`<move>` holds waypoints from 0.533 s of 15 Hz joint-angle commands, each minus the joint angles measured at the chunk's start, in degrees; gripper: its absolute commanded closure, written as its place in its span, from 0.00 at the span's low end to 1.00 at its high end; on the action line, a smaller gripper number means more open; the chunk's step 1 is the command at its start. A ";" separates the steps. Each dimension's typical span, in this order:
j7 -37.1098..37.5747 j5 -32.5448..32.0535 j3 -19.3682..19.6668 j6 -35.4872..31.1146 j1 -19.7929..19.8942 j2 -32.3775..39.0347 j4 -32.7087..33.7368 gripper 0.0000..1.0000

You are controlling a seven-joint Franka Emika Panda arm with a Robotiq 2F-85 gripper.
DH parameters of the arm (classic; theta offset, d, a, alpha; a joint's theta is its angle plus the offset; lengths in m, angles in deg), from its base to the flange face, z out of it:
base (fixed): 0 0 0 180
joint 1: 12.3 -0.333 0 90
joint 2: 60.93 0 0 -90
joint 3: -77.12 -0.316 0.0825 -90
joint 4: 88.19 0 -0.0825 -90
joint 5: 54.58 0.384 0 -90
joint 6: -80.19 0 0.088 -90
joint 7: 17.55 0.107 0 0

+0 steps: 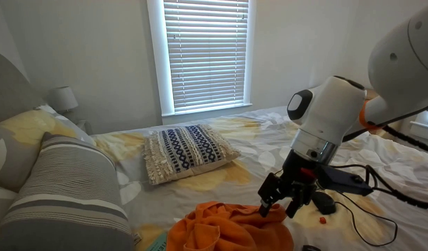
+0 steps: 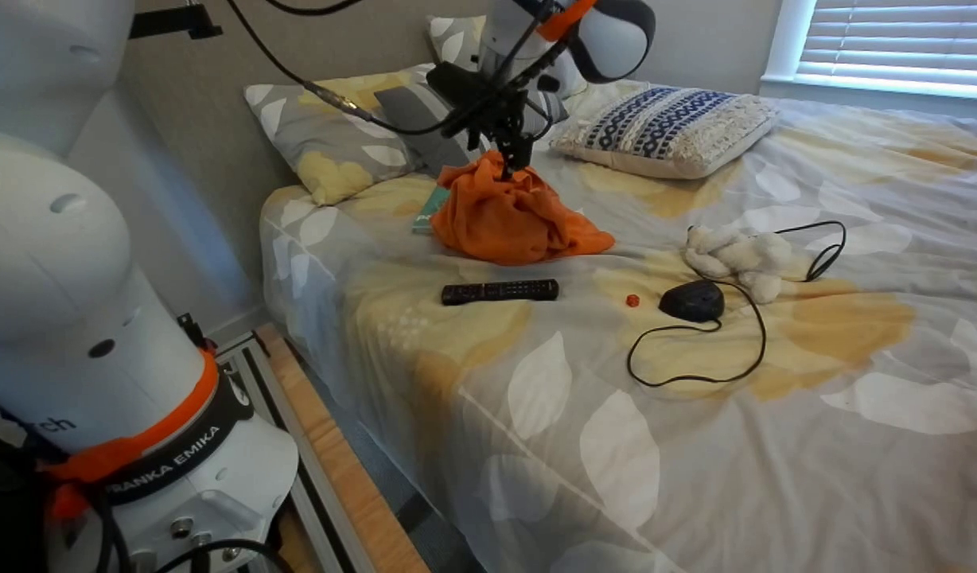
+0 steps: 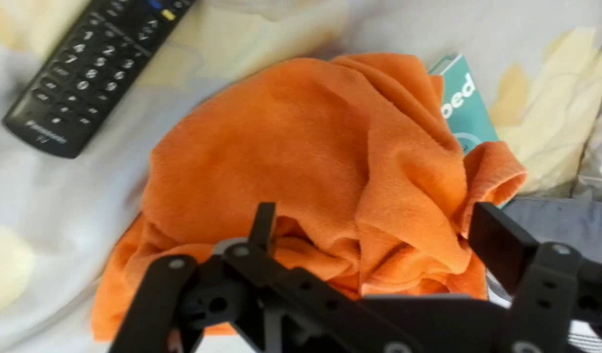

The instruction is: Fold the orange towel on the bed once

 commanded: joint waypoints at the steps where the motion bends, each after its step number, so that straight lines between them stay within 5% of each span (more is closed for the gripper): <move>1: 2.69 -9.71 6.14 0.03 -5.96 -4.52 -0.07 0.00; 4: 2.89 -14.39 13.24 0.48 -12.64 -6.40 2.43 0.00; 5: 0.49 -10.35 20.34 0.57 -18.22 -3.83 3.71 0.00; 8: 0.94 -9.64 31.45 3.31 -28.60 -4.50 4.63 0.00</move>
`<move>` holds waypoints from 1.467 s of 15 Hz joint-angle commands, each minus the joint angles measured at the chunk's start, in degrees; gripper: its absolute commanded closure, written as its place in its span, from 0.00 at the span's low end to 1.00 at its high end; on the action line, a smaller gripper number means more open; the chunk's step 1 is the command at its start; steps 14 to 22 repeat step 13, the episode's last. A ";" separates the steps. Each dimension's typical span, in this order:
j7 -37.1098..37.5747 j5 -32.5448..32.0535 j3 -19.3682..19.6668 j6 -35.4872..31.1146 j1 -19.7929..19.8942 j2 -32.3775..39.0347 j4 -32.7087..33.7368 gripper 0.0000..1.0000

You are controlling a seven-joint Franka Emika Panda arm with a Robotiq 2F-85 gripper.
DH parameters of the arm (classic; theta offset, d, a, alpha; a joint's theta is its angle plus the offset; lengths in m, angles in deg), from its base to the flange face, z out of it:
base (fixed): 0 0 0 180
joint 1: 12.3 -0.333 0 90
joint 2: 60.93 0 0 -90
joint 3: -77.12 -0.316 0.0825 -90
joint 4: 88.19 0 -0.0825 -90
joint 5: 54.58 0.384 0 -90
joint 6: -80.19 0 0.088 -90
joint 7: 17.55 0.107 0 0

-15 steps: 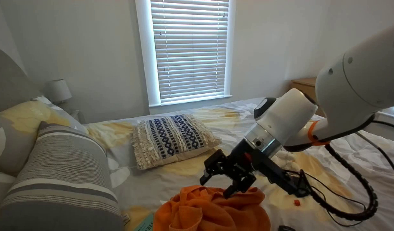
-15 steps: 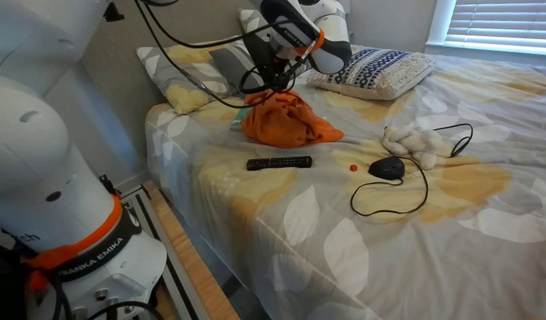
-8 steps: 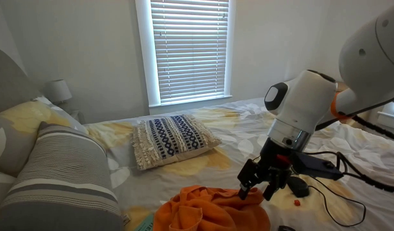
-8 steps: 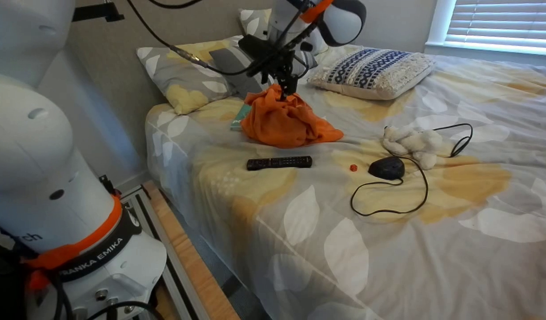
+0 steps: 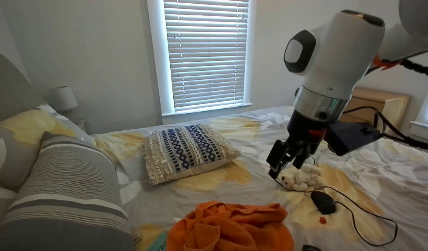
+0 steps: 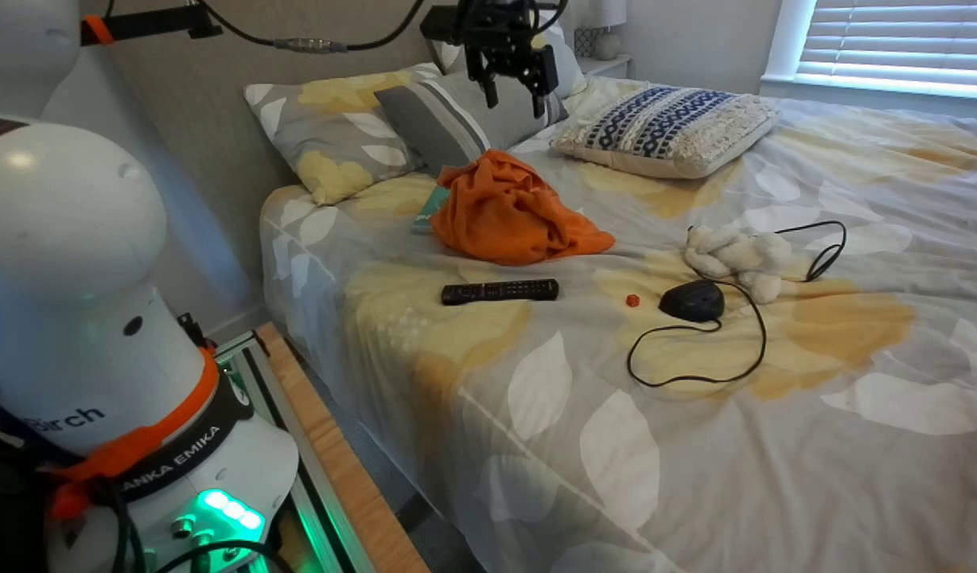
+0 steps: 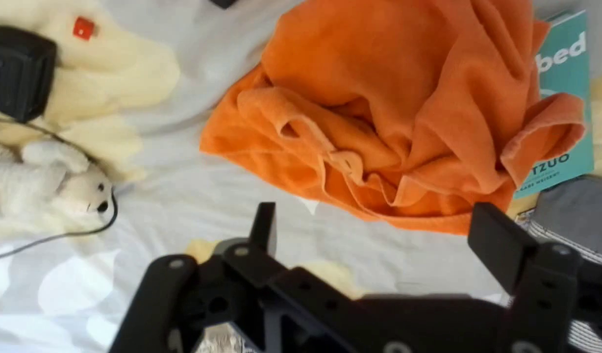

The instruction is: Fold the orange towel on the bed once

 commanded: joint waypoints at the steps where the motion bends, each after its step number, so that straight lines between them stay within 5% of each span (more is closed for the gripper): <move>1: 2.19 0.07 13.98 3.94 -14.10 1.09 0.51 0.00; 7: 2.16 6.18 37.90 8.65 -32.41 5.76 -5.57 0.00; 8: 1.58 1.11 29.29 9.27 -26.75 1.74 -2.24 0.00; 11: 1.36 3.64 35.02 9.18 -30.96 3.18 -3.98 0.00; 22: 1.34 3.94 35.42 9.18 -31.18 3.71 -4.20 0.00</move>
